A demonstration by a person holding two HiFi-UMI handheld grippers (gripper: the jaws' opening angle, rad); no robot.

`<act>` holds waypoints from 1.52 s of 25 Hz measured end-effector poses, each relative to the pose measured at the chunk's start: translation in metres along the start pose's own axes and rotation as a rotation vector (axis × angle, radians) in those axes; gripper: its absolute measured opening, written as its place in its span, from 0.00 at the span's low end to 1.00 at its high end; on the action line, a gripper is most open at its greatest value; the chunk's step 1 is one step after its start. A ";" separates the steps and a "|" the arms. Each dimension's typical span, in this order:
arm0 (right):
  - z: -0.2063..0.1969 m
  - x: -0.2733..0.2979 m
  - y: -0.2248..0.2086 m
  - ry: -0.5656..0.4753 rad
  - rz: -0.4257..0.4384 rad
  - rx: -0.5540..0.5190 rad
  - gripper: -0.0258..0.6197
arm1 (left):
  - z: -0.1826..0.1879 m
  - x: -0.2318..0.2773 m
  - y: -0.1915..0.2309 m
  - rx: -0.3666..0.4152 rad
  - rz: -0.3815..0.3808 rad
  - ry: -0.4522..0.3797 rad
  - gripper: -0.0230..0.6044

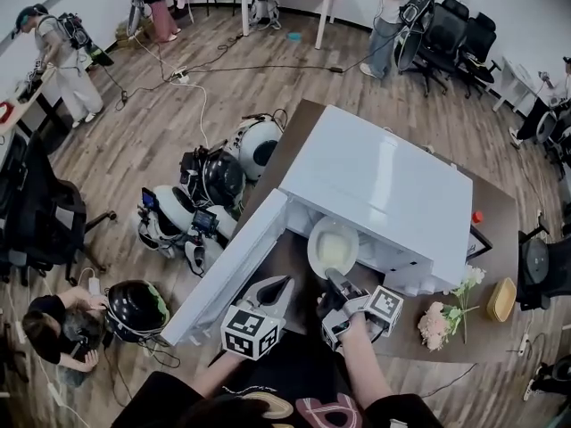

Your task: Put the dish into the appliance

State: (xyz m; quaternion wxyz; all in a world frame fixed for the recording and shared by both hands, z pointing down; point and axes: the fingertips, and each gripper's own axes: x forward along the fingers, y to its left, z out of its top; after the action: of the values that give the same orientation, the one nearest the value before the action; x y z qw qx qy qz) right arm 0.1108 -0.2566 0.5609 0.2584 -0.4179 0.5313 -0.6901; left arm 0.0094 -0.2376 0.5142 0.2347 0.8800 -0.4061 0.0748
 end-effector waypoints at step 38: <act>0.091 0.059 0.010 -0.167 0.019 -0.059 0.27 | -0.011 0.004 0.011 -0.031 0.085 0.030 0.05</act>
State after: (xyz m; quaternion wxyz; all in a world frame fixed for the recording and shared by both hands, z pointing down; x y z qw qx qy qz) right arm 0.1571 -0.3541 0.5773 0.2959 -0.4764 0.5317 -0.6346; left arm 0.0044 -0.2415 0.5288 0.2509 0.8570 -0.4406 0.0918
